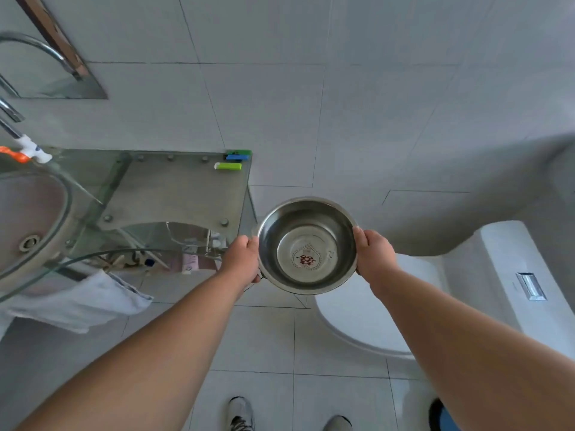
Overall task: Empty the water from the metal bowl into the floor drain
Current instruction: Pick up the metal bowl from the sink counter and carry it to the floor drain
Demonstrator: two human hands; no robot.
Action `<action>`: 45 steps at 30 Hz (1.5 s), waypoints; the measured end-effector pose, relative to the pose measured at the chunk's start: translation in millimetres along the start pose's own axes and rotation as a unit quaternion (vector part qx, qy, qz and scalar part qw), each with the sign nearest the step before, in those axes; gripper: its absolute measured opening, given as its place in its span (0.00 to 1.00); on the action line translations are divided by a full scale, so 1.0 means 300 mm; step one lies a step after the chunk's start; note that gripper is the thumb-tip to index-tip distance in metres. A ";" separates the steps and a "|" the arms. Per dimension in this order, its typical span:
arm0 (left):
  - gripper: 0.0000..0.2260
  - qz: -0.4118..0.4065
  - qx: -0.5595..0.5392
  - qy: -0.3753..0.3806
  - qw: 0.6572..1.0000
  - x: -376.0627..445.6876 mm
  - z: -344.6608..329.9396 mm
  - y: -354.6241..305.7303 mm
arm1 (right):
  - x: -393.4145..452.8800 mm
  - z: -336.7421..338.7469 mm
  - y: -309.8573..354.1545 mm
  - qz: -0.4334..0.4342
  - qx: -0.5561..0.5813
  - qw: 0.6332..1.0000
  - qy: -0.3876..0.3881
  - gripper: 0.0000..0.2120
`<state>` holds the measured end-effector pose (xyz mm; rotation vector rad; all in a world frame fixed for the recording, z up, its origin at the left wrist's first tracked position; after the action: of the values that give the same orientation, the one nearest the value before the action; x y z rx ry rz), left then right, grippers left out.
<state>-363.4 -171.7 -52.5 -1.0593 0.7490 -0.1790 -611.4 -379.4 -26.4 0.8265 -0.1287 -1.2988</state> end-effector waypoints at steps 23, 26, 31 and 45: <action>0.17 -0.055 0.134 0.009 0.989 0.314 0.015 0.626 | -0.038 -0.720 -0.467 -0.068 0.085 0.994 -0.001 0.27; 0.17 -0.067 0.163 0.004 0.984 0.379 0.020 0.704 | -0.020 -0.833 -0.504 -0.075 0.095 0.993 -0.013 0.26; 0.18 -0.070 0.165 0.002 0.984 0.510 0.001 0.868 | 0.065 -1.011 -0.586 -0.079 0.120 0.990 -0.014 0.23; 0.19 -0.079 0.164 -0.003 0.983 0.884 -0.093 1.334 | 0.328 -1.483 -0.855 -0.075 0.123 0.989 -0.018 0.23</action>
<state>-268.5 -117.3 -520.9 -0.8036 0.6039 -0.4212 -553.8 -267.1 -533.8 1.0394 -0.2643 -1.4588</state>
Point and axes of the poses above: each hand's wrist, its own x-axis towards the middle knuckle, its own z-axis out of the back of the hand, y = z × x, the point moved 7 cm from there along x, towards the middle knuckle, and after that the axes turned 13 degrees about -x, right-handed, at the moved point
